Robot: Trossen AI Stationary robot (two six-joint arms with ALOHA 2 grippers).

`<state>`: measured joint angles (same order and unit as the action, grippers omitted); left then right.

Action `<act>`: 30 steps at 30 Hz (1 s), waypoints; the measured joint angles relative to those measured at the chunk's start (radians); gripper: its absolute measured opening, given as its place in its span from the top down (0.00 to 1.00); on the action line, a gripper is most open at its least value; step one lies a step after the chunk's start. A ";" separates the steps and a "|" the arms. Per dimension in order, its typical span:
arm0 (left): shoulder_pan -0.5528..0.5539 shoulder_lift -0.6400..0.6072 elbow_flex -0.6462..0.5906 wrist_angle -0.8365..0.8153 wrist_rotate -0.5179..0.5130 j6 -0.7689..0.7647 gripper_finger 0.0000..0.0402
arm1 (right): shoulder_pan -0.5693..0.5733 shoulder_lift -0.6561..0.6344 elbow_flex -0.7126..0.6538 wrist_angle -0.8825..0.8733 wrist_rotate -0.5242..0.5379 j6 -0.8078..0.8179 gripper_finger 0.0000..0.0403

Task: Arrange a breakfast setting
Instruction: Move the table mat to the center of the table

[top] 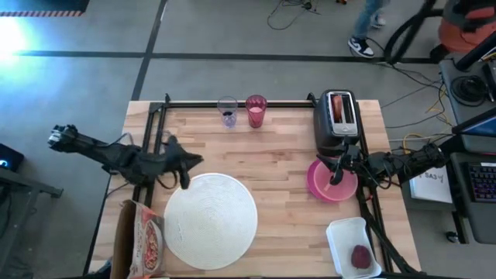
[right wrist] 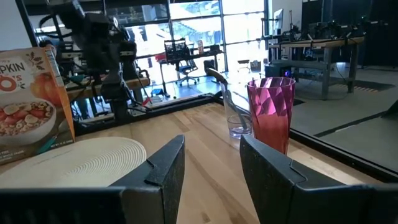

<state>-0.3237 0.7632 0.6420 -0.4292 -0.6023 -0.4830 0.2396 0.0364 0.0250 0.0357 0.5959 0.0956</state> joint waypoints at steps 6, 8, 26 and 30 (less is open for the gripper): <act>0.000 0.227 0.158 -0.166 0.114 -0.142 0.91 | 0.000 0.000 0.000 0.000 0.000 -0.001 0.64; 0.000 0.296 0.209 -0.224 0.143 -0.180 0.91 | 0.000 0.000 0.000 0.000 0.000 0.001 0.64; -0.001 0.732 0.308 -0.290 0.443 -0.355 0.91 | 0.000 0.000 0.000 0.000 0.000 0.000 0.64; -0.001 0.818 0.312 -0.259 0.507 -0.396 0.91 | 0.000 0.000 0.000 0.000 0.000 0.001 0.64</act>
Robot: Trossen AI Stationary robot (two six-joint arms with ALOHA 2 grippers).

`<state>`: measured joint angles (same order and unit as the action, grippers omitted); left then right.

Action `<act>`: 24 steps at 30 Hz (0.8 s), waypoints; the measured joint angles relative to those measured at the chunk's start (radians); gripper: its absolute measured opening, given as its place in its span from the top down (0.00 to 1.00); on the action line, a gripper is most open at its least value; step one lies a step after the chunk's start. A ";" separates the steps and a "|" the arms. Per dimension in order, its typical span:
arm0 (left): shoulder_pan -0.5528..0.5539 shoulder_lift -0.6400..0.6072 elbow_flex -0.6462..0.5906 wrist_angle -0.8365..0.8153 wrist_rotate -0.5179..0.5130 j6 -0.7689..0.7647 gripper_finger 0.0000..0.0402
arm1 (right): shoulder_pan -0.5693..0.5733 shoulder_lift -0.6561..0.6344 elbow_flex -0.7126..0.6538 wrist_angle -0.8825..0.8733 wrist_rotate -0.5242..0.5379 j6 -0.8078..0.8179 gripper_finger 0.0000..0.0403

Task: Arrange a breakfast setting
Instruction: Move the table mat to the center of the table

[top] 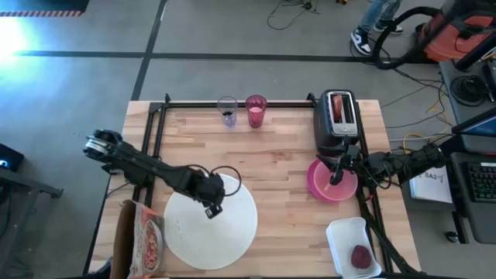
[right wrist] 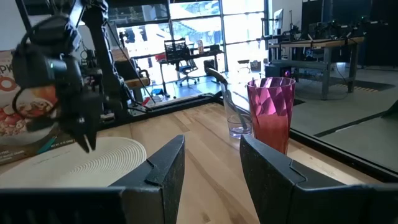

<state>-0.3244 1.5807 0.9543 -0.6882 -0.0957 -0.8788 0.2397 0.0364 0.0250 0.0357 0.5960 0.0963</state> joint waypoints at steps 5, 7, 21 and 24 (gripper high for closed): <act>0.000 0.096 0.001 0.045 0.059 -0.038 0.91 | 0.000 0.000 0.000 0.000 0.000 0.000 0.64; 0.000 0.125 0.001 0.057 0.072 -0.040 0.91 | 0.000 0.000 0.000 0.000 0.000 -0.001 0.64; 0.071 0.204 0.005 0.243 0.059 0.059 0.91 | 0.000 0.000 0.000 0.000 0.000 -0.001 0.64; 0.114 0.206 0.003 0.304 0.055 0.126 0.91 | 0.000 0.000 0.000 0.000 0.000 -0.001 0.64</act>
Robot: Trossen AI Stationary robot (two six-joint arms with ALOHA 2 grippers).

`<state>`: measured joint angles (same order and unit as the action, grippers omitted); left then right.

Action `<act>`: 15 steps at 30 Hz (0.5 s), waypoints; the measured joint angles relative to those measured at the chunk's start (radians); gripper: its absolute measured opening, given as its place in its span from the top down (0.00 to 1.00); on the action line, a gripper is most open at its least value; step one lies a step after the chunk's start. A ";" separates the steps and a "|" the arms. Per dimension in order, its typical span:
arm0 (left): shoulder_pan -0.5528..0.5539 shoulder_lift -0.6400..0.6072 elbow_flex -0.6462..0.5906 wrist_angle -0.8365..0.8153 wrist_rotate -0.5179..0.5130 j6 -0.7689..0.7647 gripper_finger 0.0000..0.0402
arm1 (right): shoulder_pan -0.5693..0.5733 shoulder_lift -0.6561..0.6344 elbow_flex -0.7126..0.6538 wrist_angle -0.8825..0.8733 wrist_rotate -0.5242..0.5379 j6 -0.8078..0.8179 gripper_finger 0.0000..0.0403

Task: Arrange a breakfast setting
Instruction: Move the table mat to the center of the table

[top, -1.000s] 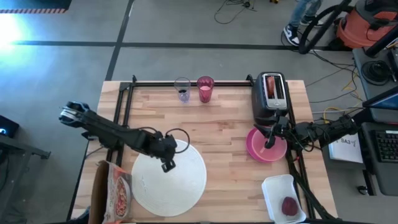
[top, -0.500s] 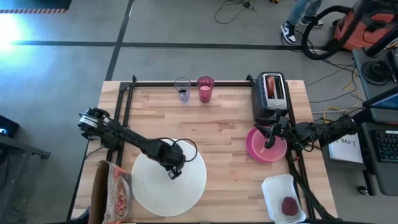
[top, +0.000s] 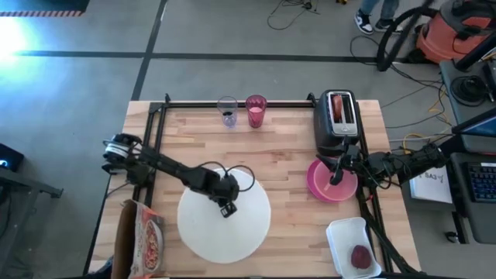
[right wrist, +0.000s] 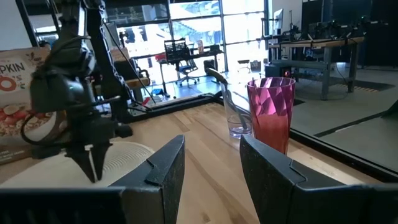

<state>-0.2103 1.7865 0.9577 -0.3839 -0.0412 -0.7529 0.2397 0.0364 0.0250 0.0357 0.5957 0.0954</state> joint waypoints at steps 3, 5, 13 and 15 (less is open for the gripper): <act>0.043 0.005 -0.002 0.061 -0.003 0.060 0.91 | 0.000 0.000 0.000 0.000 0.000 0.001 0.64; 0.070 0.013 -0.002 0.103 -0.003 0.094 0.91 | 0.000 0.000 0.000 0.000 0.000 -0.001 0.64; 0.166 0.086 0.000 0.291 -0.002 0.194 0.91 | 0.000 0.000 0.000 0.000 0.000 0.000 0.64; 0.187 0.103 0.000 0.340 -0.002 0.211 0.91 | 0.000 0.000 0.000 0.000 0.000 0.000 0.64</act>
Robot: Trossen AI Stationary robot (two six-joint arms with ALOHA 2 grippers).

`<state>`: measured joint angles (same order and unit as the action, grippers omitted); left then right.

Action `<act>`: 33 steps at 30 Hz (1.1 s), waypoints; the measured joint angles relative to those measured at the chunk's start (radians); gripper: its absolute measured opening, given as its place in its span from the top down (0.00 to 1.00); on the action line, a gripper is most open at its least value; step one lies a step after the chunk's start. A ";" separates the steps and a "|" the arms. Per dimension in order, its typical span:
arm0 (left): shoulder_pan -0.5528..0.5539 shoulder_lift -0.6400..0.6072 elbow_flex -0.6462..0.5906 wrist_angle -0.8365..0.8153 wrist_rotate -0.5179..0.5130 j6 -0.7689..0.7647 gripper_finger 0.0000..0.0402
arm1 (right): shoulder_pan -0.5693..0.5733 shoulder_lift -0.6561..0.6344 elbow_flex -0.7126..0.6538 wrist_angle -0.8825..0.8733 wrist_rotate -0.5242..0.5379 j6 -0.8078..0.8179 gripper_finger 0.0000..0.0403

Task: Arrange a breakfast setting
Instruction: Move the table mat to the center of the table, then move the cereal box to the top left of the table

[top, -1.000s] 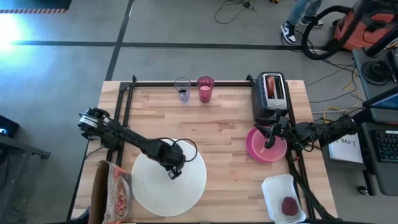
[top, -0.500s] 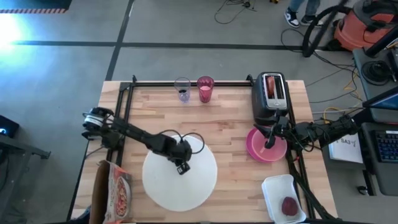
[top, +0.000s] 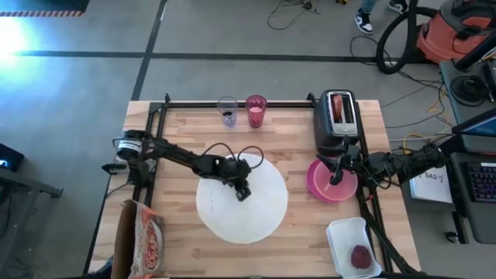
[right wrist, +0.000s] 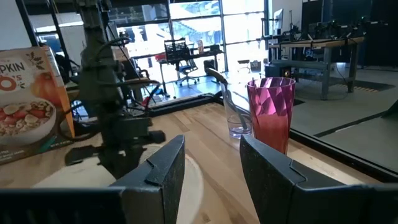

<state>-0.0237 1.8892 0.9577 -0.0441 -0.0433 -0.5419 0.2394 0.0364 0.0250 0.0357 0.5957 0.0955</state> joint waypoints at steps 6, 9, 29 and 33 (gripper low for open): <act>0.050 0.047 0.061 0.019 0.000 0.084 0.91 | 0.000 0.000 0.000 0.000 0.000 0.000 0.64; 0.082 0.078 0.109 0.013 -0.001 0.137 0.91 | 0.000 0.000 0.000 0.000 0.000 0.000 0.64; 0.134 0.146 0.413 -0.356 -0.004 0.183 0.88 | 0.000 0.000 0.000 0.000 0.000 0.000 0.64; 0.134 0.143 0.464 -0.351 -0.027 0.183 0.81 | 0.000 0.000 0.000 0.000 0.000 0.000 0.64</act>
<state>0.1104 2.0327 1.4220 -0.3948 -0.0704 -0.3592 0.2397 0.0363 0.0250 0.0357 0.5961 0.0957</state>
